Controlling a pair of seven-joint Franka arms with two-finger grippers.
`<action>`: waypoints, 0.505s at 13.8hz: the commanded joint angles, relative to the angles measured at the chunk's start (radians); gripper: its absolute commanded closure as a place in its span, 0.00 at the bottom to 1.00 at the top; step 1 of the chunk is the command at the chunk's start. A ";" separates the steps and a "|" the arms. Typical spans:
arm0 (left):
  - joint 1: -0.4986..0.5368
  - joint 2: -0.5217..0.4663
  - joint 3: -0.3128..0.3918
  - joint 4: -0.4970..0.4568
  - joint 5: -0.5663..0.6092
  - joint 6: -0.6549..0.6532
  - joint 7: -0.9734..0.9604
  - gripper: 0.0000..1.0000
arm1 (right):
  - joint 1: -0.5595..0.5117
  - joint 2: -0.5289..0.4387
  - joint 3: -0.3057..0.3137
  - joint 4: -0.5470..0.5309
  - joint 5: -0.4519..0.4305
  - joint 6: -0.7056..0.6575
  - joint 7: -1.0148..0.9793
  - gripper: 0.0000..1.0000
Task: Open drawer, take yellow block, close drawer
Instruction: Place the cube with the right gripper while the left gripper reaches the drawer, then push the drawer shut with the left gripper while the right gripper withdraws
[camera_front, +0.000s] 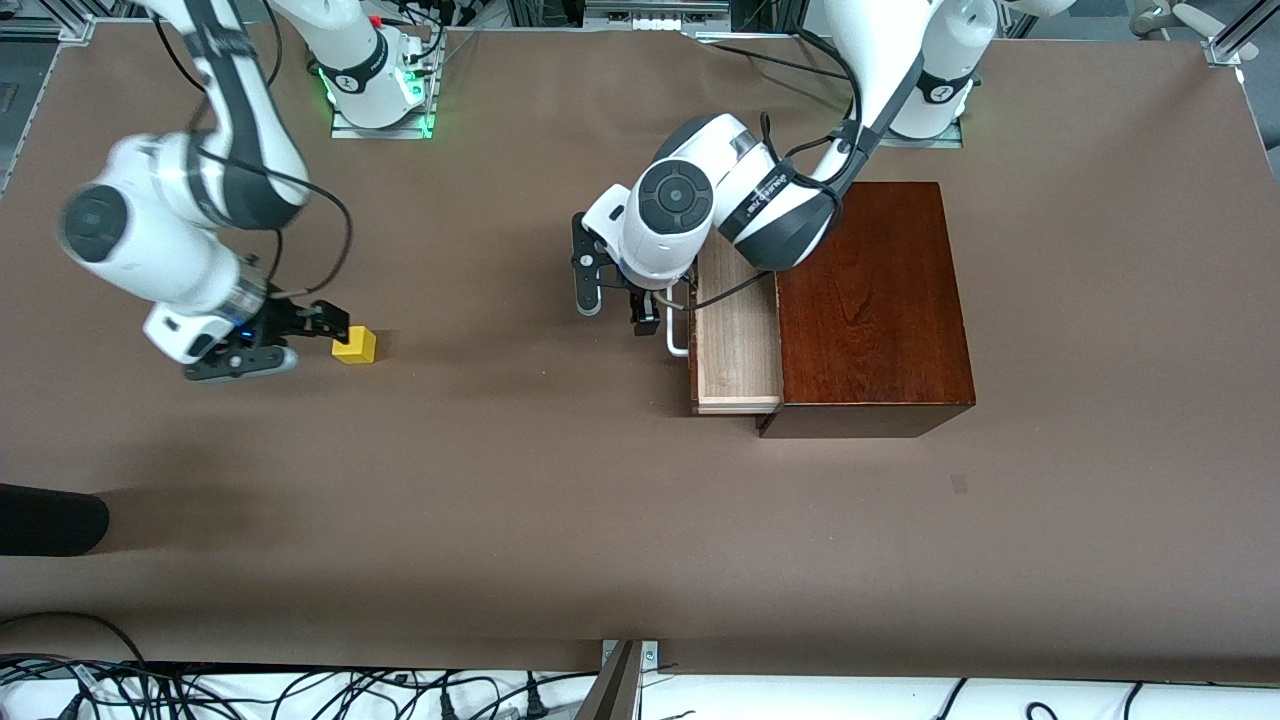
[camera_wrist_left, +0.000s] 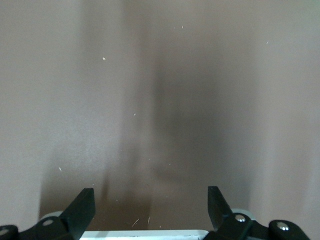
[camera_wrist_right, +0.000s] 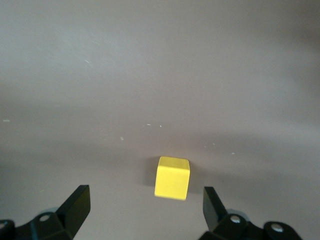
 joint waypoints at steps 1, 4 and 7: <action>-0.037 0.042 0.003 0.032 0.073 0.008 0.018 0.00 | -0.016 -0.037 -0.007 0.078 -0.019 -0.142 -0.026 0.00; -0.066 0.042 0.003 0.032 0.237 0.008 0.018 0.00 | -0.027 -0.063 -0.007 0.248 -0.069 -0.394 -0.040 0.00; -0.086 0.042 0.003 0.011 0.418 -0.001 0.069 0.00 | -0.027 -0.066 -0.007 0.391 -0.100 -0.547 -0.074 0.00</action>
